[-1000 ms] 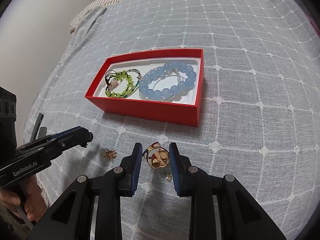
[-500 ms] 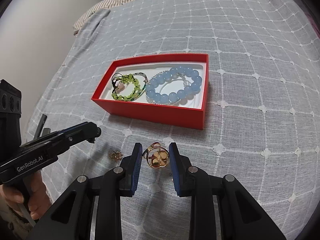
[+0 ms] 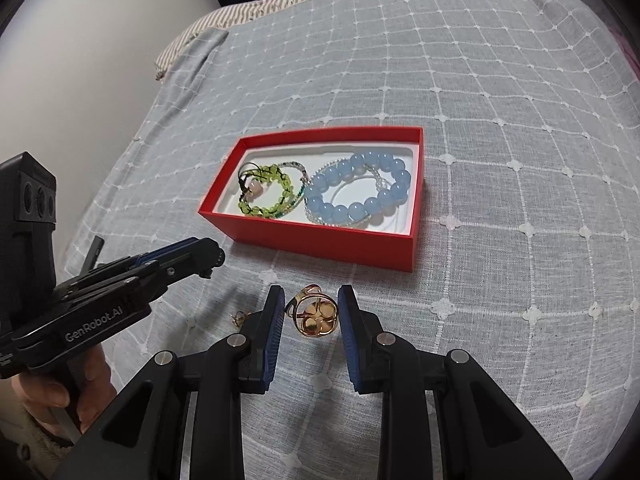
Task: Organize jewelry
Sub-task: 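Close the right tool on the gold flower ring while the left tool carries the black ring toward the box, then lower both rings into the red box and open both tools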
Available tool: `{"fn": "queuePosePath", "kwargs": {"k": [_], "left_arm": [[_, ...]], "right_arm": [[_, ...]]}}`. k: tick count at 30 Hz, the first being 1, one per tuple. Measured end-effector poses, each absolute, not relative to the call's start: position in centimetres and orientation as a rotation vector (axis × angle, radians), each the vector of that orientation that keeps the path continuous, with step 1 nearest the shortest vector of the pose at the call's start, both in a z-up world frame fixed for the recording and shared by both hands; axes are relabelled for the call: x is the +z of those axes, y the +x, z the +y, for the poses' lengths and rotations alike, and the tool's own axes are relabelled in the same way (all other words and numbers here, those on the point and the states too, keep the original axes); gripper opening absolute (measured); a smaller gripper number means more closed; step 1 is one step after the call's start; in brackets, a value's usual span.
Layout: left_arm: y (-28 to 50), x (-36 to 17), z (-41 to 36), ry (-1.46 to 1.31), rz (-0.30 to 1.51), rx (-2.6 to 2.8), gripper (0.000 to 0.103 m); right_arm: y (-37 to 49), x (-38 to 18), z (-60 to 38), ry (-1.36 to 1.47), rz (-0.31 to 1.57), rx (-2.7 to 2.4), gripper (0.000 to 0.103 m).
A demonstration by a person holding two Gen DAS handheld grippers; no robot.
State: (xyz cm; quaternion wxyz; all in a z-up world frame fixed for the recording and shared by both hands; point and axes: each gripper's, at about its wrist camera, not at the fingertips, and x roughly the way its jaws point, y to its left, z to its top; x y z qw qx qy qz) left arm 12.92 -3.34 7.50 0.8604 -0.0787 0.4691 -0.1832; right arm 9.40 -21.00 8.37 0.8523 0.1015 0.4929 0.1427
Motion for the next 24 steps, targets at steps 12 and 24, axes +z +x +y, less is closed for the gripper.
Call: {"fn": "queuePosePath", "kwargs": {"k": [12, 24], "left_arm": [[15.6, 7.9, -2.8, -0.187, 0.955, -0.375, 0.023], [18.7, 7.6, -3.8, -0.208, 0.955, -0.384, 0.024]], "right_arm": [[11.5, 10.3, -22.7, 0.285, 0.977, 0.286, 0.029], [15.4, 10.0, -23.9, 0.342, 0.946, 0.251, 0.029]]}}
